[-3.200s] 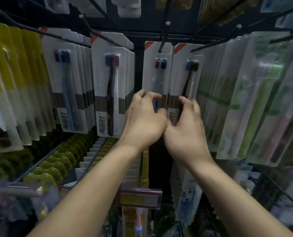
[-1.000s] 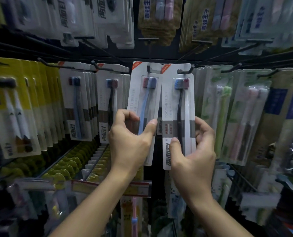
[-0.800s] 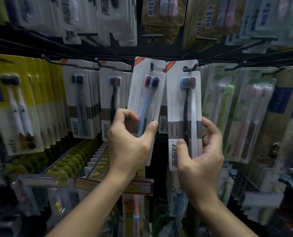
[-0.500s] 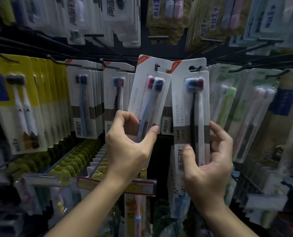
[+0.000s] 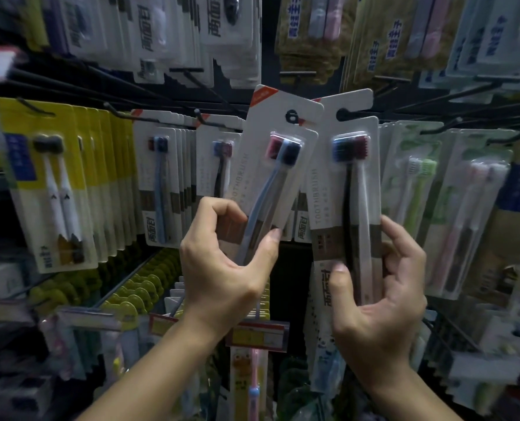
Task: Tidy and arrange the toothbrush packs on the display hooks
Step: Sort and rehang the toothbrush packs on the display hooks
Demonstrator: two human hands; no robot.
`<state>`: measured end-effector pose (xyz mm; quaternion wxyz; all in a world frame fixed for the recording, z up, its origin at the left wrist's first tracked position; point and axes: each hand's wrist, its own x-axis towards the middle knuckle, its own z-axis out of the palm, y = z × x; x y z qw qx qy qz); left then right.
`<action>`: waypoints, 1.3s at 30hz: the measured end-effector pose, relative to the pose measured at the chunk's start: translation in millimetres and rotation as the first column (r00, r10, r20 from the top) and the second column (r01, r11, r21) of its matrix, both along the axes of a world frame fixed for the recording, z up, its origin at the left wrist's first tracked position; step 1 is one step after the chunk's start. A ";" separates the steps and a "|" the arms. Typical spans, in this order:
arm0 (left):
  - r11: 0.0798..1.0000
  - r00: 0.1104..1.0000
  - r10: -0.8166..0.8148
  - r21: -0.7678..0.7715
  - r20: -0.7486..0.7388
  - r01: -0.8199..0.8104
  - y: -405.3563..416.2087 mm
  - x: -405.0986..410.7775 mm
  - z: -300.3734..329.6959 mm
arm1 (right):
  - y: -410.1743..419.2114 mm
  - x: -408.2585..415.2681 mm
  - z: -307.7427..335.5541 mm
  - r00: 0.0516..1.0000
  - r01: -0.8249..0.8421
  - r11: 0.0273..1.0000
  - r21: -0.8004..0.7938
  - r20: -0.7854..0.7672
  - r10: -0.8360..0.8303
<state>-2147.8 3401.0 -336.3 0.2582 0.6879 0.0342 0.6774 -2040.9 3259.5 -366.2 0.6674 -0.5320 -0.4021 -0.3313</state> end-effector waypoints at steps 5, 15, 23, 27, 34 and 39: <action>1.000 1.000 0.023 0.003 0.020 -0.023 9.8 -8.4 -3.1 | 7.4 -6.9 -0.5 0.999 0.000 1.000 -0.026 0.047 0.001; 0.994 0.988 0.111 -0.025 0.109 -0.109 34.2 -36.5 -6.6 | 35.9 -24.2 -0.1 0.991 0.031 0.994 -0.105 0.136 -0.016; 0.975 0.965 0.209 -0.108 0.157 -0.194 59.5 -62.0 -13.0 | 64.0 -42.3 4.5 0.983 0.033 0.991 -0.126 0.182 -0.010; 0.960 0.949 0.253 -0.168 0.189 -0.223 71.7 -72.4 -15.4 | 76.5 -46.0 3.2 0.979 0.038 0.989 -0.143 0.205 -0.008; 0.939 0.937 0.294 -0.241 0.189 -0.246 84.1 -80.4 -12.6 | 92.6 -50.7 3.7 0.974 0.053 0.986 -0.159 0.227 -0.016; 0.937 0.944 0.289 -0.248 0.160 -0.245 87.7 -80.8 -8.3 | 95.6 -52.5 2.5 0.976 0.048 0.988 -0.149 0.218 -0.015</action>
